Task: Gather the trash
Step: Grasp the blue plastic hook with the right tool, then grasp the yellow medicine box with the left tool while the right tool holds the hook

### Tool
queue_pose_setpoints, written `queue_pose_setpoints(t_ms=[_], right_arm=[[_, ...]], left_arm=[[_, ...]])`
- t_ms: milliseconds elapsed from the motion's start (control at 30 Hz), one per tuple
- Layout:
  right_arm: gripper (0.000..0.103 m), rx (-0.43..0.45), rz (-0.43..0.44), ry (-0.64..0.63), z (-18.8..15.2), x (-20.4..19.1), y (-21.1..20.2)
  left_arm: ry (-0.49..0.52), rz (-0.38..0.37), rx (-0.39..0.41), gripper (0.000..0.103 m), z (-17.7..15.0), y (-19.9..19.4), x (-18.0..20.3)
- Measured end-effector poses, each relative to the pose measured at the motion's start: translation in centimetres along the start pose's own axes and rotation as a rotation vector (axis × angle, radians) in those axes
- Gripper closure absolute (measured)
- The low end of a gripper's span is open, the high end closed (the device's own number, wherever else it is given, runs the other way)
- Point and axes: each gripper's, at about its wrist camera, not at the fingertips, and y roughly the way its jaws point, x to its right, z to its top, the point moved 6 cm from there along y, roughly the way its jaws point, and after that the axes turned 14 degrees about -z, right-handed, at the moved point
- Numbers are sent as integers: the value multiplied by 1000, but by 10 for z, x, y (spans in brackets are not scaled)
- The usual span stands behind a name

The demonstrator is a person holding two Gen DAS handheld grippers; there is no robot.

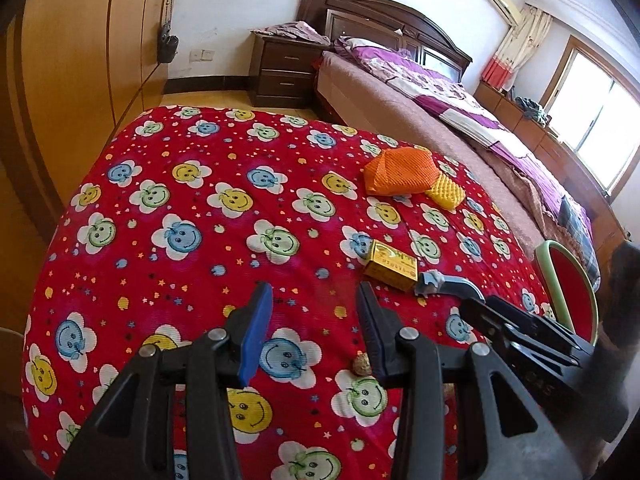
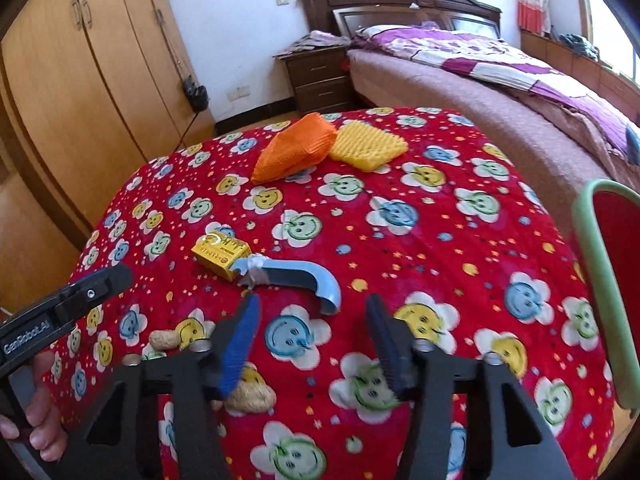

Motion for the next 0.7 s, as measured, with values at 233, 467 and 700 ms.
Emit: queue_pose_setpoints(t_ms=[233, 467, 700], right_arm=[[90, -20, 8, 17, 2, 0, 15], [90, 0, 33, 97, -1, 22, 0], [90, 49, 23, 176, -1, 54, -26]], left_arm=[[-1, -2, -1, 60, 0, 1, 2], [19, -28, -33, 60, 1, 10, 18], [107, -54, -92, 57, 2, 31, 46]])
